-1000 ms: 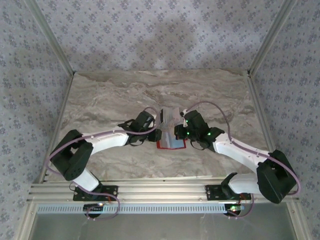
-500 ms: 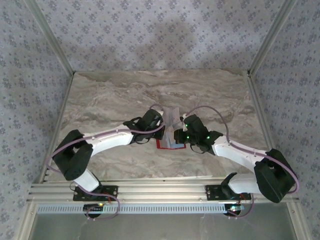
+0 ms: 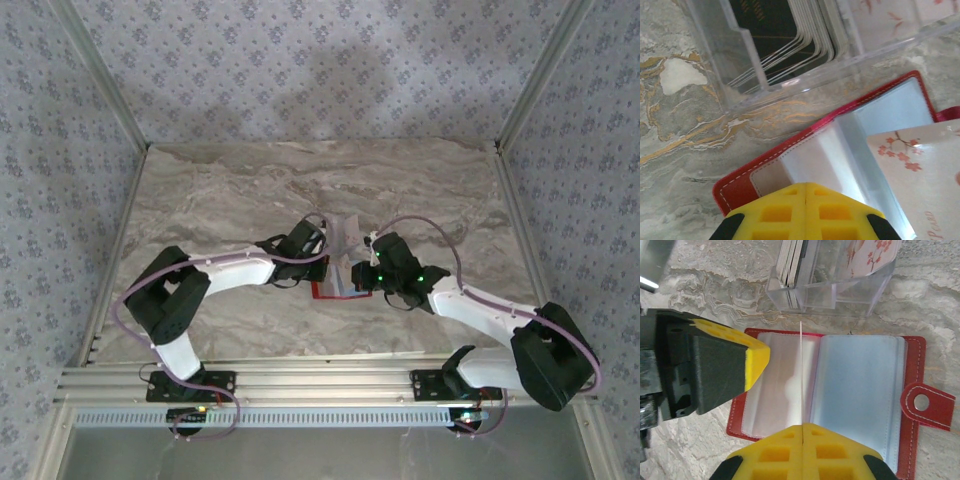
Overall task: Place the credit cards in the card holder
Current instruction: Insert the credit card into the card slot.
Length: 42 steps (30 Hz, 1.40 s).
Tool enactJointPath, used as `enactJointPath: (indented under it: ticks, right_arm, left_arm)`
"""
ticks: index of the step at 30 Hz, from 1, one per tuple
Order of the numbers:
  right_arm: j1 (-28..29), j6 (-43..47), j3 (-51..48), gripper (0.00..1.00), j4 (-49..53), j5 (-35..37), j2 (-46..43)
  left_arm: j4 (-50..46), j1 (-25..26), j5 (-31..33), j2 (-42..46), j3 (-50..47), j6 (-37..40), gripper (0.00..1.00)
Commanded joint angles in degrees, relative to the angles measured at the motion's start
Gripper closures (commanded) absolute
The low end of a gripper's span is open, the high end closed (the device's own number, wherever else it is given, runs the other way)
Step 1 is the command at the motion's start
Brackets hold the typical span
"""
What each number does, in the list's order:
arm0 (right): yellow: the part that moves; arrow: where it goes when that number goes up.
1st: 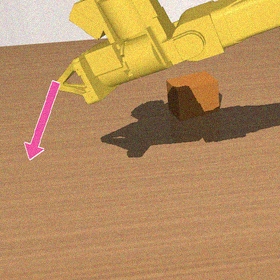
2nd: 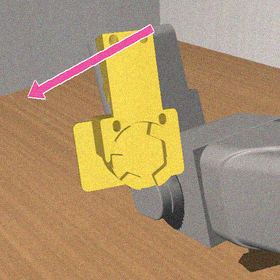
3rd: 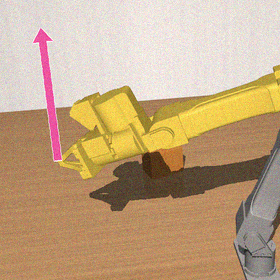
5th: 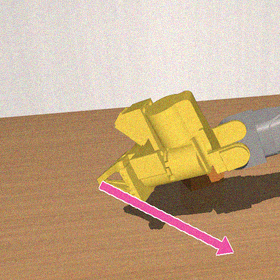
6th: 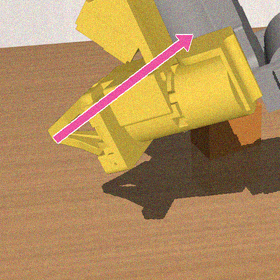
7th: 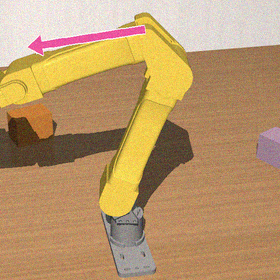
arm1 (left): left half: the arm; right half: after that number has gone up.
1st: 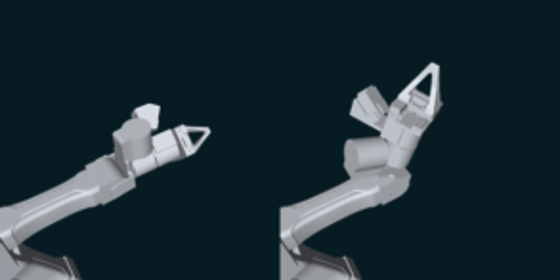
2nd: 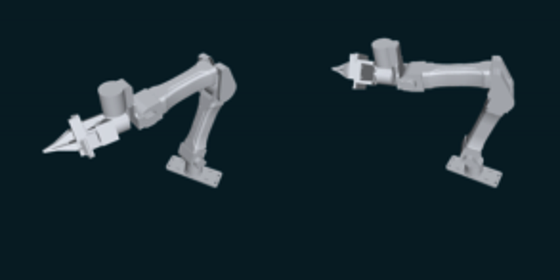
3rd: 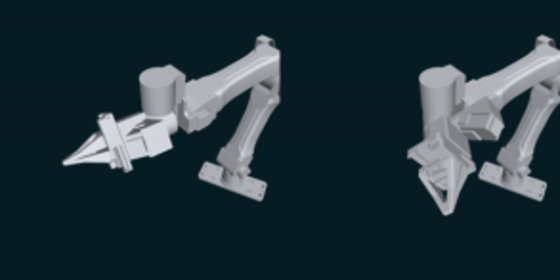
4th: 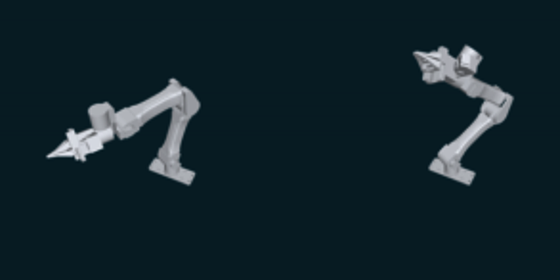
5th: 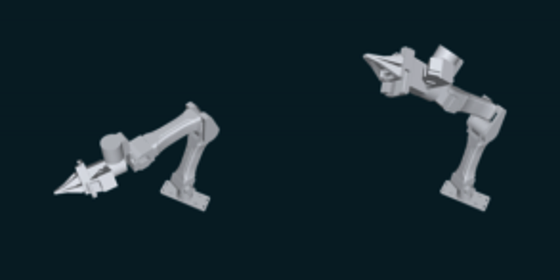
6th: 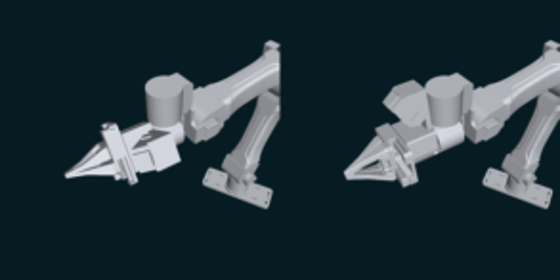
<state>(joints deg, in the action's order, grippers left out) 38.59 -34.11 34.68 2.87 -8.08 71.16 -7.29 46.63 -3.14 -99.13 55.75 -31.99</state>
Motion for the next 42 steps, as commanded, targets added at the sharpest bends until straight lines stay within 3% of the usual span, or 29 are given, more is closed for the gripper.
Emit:
enactJointPath:
  ticks: [1,6,29,42]
  right_arm:
    - [-0.31,-0.92,-0.31,1.0,-1.12,-1.68,1.24]
    - [-0.44,-1.18,-0.56,1.0,-1.12,-1.85,1.82]
    - [-2.9,-4.3,-1.37,1.0,-4.48,-7.56,9.32]
    - [-3.27,-3.86,-4.57,1.0,-8.76,-12.01,7.96]
  left_arm:
    - [0.34,-0.71,1.14,-1.11,-1.16,-0.09,0.97]
    - [0.0,-0.81,4.24,0.77,-3.78,-0.05,0.96]
    - [2.01,-1.5,6.37,1.02,-7.74,0.0,0.95]
    - [2.37,-1.94,6.4,1.24,-8.19,0.08,0.95]
